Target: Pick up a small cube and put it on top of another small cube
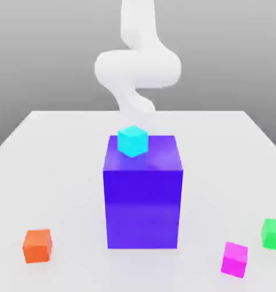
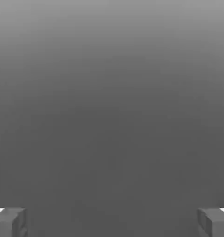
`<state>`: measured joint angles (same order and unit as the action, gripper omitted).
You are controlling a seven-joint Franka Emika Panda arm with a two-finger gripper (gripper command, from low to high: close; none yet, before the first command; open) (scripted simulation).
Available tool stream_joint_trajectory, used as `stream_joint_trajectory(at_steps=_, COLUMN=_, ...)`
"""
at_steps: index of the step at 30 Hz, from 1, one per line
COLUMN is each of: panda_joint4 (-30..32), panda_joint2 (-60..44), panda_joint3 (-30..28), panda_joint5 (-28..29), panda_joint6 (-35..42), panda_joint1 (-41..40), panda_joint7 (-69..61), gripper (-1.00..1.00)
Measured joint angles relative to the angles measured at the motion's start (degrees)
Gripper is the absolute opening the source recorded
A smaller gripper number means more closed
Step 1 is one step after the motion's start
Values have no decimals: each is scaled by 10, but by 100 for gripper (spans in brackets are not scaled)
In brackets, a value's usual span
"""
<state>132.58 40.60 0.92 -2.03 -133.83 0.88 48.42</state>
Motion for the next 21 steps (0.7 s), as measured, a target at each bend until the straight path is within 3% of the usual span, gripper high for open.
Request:
stream_joint_trajectory(at_steps=12, panda_joint4=39, panda_joint2=-251, panda_joint3=82, panda_joint5=-53, panda_joint6=-99, panda_joint1=29, panda_joint7=158, gripper=0)
stream_joint_trajectory(at_steps=21, panda_joint4=69, panda_joint2=-441, panda_joint3=124, panda_joint5=12, panda_joint6=-177, panda_joint1=78, panda_joint7=350, gripper=0)
